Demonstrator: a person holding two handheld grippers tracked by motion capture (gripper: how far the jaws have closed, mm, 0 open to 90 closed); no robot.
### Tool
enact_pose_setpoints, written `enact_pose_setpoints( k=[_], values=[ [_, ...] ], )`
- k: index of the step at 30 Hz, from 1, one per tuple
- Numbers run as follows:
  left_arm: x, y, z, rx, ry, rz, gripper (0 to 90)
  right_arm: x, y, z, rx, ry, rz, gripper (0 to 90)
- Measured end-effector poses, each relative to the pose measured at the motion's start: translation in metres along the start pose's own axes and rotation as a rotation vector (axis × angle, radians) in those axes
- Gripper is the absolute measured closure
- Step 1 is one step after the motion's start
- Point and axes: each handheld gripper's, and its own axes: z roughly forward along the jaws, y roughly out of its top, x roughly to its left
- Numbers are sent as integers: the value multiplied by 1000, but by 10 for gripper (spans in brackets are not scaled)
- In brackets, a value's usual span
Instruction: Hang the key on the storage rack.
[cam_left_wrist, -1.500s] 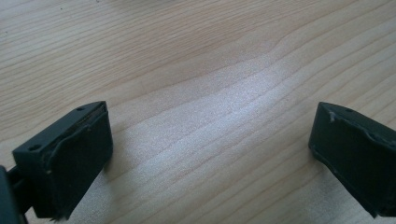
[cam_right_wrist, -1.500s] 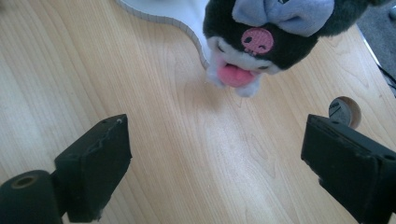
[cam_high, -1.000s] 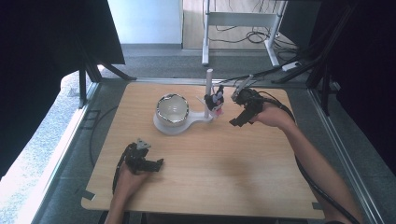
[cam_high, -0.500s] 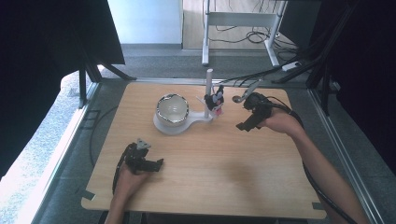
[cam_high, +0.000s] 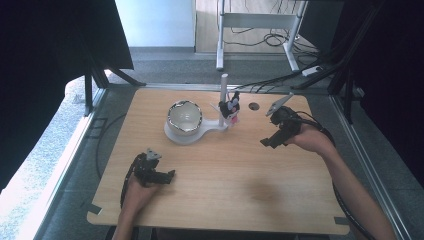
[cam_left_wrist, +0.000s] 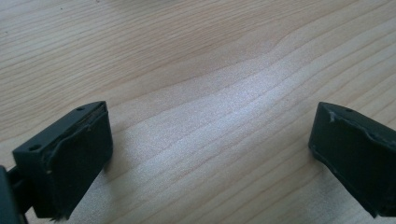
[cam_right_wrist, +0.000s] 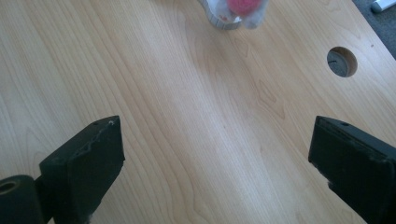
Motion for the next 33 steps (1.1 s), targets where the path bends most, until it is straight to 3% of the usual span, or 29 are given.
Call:
enact_pose_setpoints(
  k=[11,22,33],
  values=[
    [0,0,0,0,0,0,0,3,-29,-13,-39,-22,44,31],
    [0,0,0,3,-2,1,0,11,-57,-23,-69,-57,56,35],
    [0,0,0,1,1,0,0,21,-87,-18,-96,-100,74,26]
  ],
)
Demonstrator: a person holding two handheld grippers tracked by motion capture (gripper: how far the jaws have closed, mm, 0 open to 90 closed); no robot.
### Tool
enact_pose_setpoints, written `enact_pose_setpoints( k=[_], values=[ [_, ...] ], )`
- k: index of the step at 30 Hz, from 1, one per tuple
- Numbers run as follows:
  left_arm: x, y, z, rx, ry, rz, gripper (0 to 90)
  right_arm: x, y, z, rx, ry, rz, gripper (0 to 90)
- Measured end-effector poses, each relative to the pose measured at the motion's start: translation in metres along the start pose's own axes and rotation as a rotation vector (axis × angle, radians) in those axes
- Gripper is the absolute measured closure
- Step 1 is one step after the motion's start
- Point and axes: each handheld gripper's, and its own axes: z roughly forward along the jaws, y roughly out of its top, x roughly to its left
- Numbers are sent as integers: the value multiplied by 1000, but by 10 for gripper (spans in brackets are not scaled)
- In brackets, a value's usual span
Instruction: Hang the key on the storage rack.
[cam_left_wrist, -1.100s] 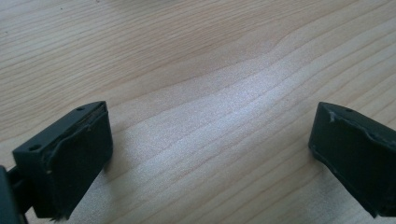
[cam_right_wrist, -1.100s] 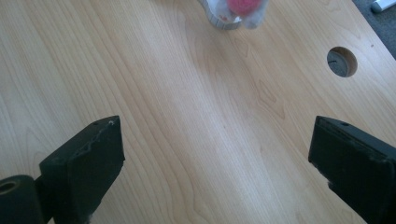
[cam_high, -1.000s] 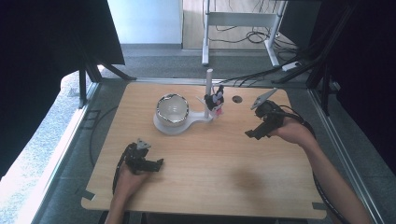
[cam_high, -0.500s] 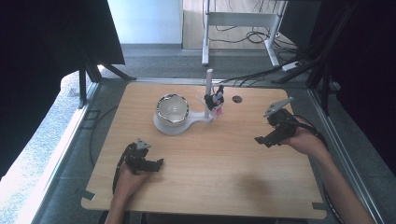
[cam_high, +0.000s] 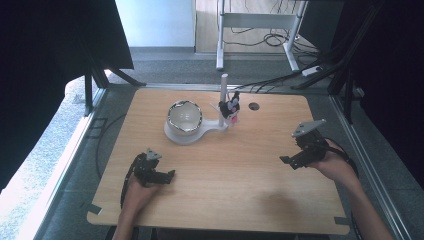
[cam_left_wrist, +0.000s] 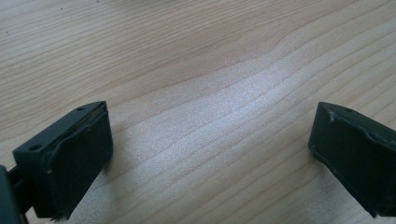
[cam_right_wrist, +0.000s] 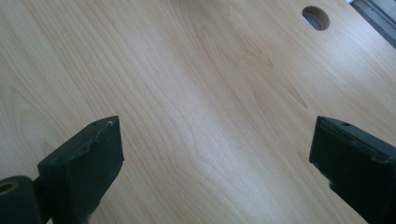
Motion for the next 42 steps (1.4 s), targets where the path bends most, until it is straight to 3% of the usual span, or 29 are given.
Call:
enact_pose_setpoints(
  k=[15,26,35,42],
  values=[
    [0,0,0,0,0,0,0,16,-42,21,-19,-15,44,0],
    [0,0,0,-1,2,0,0,32,-68,46,-30,-22,84,0],
    [0,0,0,0,2,-1,0,43,-93,69,-63,-35,154,0],
    [0,0,0,-1,2,0,0,49,-104,81,-111,-15,210,0]
  ],
)
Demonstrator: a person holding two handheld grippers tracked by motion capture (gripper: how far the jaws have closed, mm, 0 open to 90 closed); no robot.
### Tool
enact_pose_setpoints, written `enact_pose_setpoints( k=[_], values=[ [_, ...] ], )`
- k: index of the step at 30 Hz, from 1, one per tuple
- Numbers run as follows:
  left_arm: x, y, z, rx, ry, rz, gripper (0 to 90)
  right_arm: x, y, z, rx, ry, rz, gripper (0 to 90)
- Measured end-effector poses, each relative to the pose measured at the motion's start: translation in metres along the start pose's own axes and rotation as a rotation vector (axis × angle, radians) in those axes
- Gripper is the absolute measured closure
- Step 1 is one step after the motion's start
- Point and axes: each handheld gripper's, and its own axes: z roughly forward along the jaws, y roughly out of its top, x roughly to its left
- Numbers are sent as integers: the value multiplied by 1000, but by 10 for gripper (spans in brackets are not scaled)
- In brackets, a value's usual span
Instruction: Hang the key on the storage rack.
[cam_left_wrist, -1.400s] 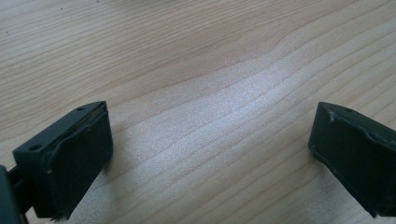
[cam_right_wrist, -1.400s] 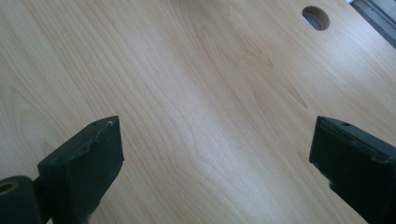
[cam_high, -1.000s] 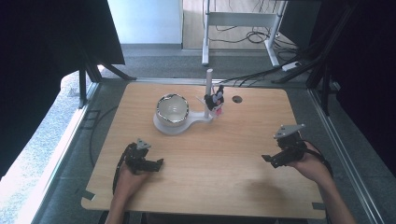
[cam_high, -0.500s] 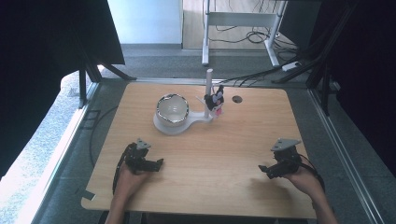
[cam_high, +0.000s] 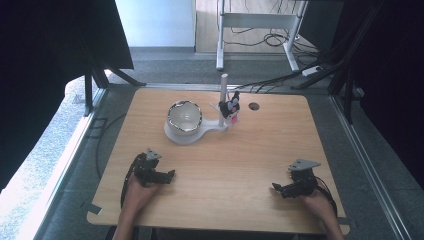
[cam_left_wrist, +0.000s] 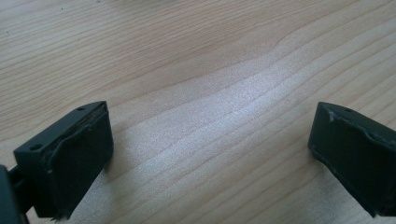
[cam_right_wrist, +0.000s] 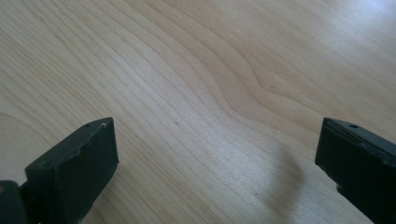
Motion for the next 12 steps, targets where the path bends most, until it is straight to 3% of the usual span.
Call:
enact_pose_setpoints(
  k=[3,12],
  values=[
    [0,0,0,0,0,0,0,1,-5,5,-16,34,33,0],
    [0,0,0,-1,2,-2,2,1,-6,4,-15,22,54,0]
  ],
)
